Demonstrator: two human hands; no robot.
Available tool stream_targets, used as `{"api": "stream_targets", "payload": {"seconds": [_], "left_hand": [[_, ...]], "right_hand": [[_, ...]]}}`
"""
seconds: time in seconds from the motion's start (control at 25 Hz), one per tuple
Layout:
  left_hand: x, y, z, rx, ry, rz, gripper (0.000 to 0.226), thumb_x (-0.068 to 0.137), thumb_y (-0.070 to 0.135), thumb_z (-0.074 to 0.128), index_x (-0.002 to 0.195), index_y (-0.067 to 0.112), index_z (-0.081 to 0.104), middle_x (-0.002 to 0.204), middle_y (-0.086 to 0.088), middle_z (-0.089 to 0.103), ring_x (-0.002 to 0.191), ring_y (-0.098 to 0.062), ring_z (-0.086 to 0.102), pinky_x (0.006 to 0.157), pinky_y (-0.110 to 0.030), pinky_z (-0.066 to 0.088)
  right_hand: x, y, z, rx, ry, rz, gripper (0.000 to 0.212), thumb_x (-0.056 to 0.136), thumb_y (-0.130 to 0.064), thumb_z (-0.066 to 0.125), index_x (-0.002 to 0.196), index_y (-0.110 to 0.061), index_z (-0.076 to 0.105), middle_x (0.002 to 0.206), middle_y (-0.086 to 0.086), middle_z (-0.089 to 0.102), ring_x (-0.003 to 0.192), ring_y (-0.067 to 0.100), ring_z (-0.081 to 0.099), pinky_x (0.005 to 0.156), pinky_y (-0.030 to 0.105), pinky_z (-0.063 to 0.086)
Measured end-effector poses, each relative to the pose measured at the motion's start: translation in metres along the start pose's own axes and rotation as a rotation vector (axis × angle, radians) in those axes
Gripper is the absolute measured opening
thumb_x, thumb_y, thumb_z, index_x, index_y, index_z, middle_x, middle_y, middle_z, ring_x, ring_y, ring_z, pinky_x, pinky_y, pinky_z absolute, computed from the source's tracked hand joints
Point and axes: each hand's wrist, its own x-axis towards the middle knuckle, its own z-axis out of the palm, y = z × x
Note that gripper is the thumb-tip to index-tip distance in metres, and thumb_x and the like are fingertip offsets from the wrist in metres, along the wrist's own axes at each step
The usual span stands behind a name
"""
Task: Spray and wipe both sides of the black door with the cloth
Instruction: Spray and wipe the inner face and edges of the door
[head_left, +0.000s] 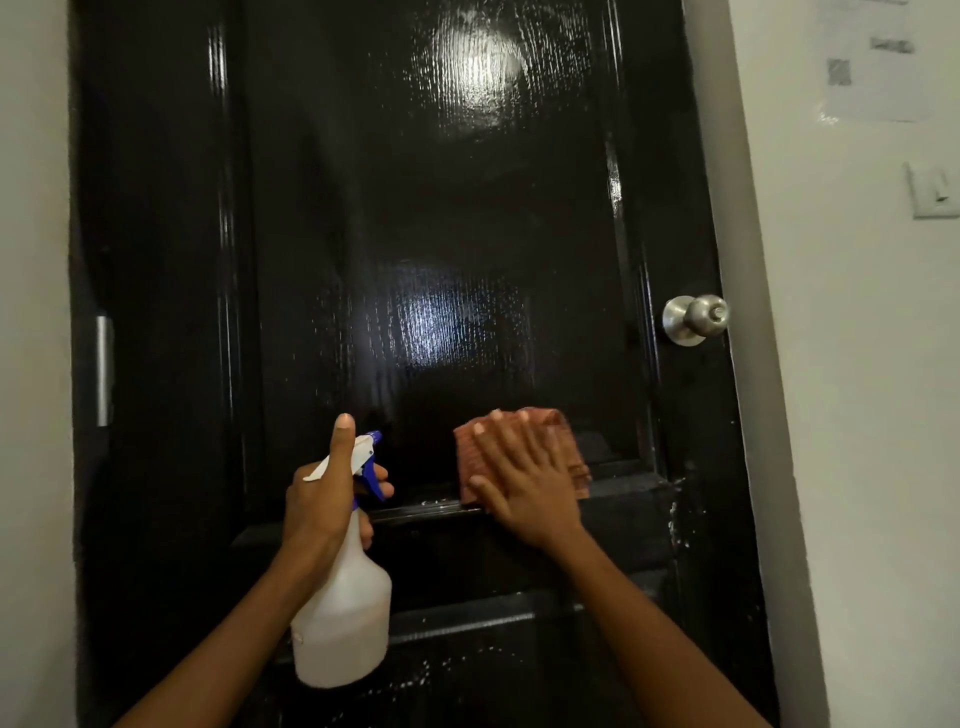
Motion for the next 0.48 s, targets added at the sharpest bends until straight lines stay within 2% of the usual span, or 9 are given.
{"api": "stream_targets", "payload": {"seconds": [0.12,0.2,0.24,0.28,0.36,0.48], "left_hand": [[-0.003,-0.007,-0.006,-0.027,-0.008,-0.033,0.08,0.089,0.073,0.037,0.084,0.001,0.071,0.076,-0.019,0.073,0.042,-0.025,0.054,0.042,-0.029,0.045],[-0.006,-0.012,-0.014,-0.015,-0.003,-0.036,0.08,0.09,0.073,0.037,0.082,0.001,0.071,0.075,-0.019,0.073,0.044,-0.026,0.055,0.044,-0.03,0.045],[-0.008,-0.015,-0.019,-0.004,0.001,-0.035,0.08,0.09,0.072,0.037,0.081,0.001,0.071,0.075,-0.019,0.073,0.046,-0.027,0.055,0.044,-0.03,0.046],[-0.009,-0.017,-0.024,-0.001,0.003,-0.037,0.08,0.09,0.072,0.037,0.08,0.001,0.071,0.074,-0.018,0.073,0.048,-0.03,0.055,0.044,-0.03,0.046],[-0.012,-0.023,-0.031,-0.007,0.008,-0.051,0.079,0.091,0.071,0.037,0.081,0.001,0.071,0.073,-0.017,0.073,0.048,-0.031,0.054,0.042,-0.029,0.045],[-0.012,-0.038,-0.041,0.007,0.024,-0.062,0.077,0.091,0.069,0.037,0.087,0.001,0.072,0.076,-0.016,0.074,0.049,-0.025,0.058,0.045,-0.029,0.046]], "right_hand": [[0.007,0.045,-0.011,0.049,0.071,0.553,0.069,0.104,-0.059,0.029,0.164,-0.03,0.012,0.172,0.001,0.006,0.158,0.029,0.002,0.126,0.053,-0.001],[0.014,0.057,-0.014,0.154,0.133,0.907,0.069,0.104,-0.059,0.02,0.164,-0.029,0.003,0.172,0.003,0.002,0.158,0.032,0.001,0.123,0.064,0.006],[0.019,0.052,-0.013,0.2,0.153,1.007,0.069,0.105,-0.059,0.018,0.164,-0.028,0.0,0.172,0.005,0.0,0.157,0.034,0.001,0.121,0.067,0.011],[0.024,0.042,-0.013,0.226,0.159,1.047,0.069,0.105,-0.058,0.016,0.163,-0.027,-0.003,0.172,0.006,-0.002,0.157,0.034,-0.002,0.12,0.068,0.013],[0.03,0.012,-0.007,0.22,0.137,0.957,0.069,0.106,-0.058,0.018,0.162,-0.029,-0.008,0.172,0.004,-0.008,0.157,0.034,-0.007,0.12,0.069,0.01],[0.025,-0.057,0.011,0.163,0.062,0.572,0.068,0.106,-0.053,0.027,0.164,-0.029,0.001,0.172,0.004,-0.003,0.158,0.032,-0.007,0.122,0.063,0.001]]}}
